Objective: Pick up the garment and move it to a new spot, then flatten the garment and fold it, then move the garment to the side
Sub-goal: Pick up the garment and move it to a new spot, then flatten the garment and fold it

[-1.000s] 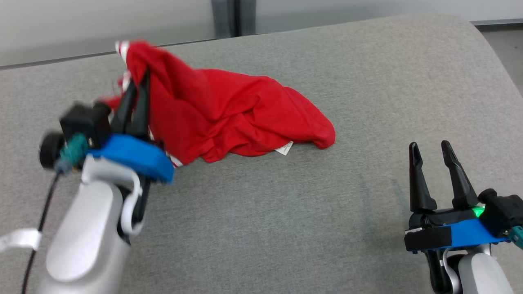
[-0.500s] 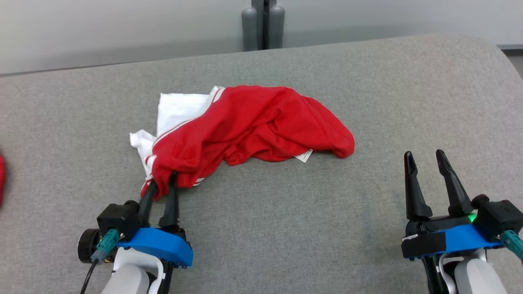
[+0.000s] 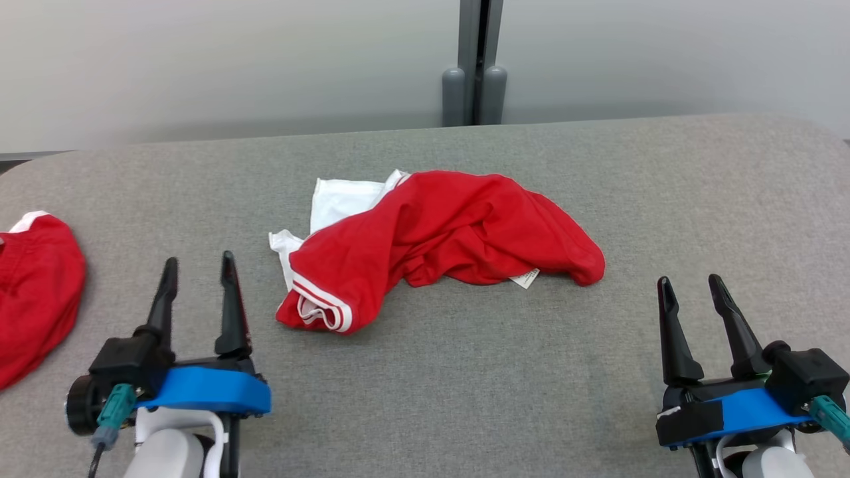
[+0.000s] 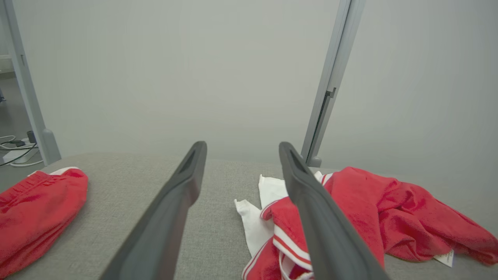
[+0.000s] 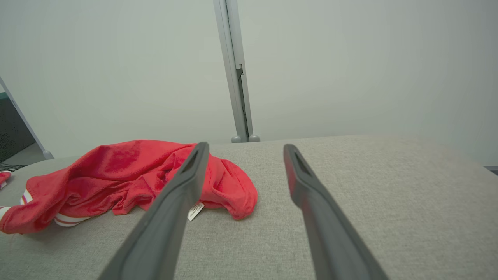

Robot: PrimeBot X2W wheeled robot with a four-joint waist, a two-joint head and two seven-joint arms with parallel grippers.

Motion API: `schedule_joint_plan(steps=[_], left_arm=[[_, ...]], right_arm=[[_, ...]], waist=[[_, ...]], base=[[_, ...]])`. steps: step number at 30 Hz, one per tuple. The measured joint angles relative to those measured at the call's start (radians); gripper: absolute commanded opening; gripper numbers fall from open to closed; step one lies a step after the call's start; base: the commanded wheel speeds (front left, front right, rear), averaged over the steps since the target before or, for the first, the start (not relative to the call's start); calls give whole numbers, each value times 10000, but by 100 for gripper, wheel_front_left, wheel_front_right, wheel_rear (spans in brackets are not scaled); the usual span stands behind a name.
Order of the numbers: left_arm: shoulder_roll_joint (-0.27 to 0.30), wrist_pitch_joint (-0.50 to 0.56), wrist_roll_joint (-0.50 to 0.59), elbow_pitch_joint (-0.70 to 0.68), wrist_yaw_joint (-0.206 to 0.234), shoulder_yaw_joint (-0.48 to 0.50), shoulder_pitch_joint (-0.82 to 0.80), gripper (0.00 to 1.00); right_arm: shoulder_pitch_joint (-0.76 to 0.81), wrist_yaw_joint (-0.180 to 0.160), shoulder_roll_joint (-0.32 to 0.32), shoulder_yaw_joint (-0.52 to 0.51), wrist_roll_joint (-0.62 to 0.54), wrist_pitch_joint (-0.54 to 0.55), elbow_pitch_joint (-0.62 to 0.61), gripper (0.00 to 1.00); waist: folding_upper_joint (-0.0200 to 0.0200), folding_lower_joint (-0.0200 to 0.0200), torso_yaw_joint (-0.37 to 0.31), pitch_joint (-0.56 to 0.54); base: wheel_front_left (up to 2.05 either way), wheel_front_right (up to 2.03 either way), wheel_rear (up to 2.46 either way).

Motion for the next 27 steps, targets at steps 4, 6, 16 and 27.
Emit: schedule_joint_plan(steps=[4,6,16,27], left_arm=[[217,-6,186,-222,138,408,297,100],[339,-8,299,-288,151,570,451,100],[470,-8,696,-372,-73,920,1247,100],[59,-8,865,-209,-313,984,1452,100]], right_arm=[[112,0,0,-58,-38,98,-69,100],[194,0,0,-82,-67,153,-88,100],[488,0,-2,-184,-128,349,-81,100],[709,0,0,-176,-201,612,-36,100]], waist=[[0,0,183,-135],[0,0,257,-180],[0,0,485,-470],[0,0,556,-579]], base=[[0,0,0],[0,0,0],[0,0,0],[0,0,0]])
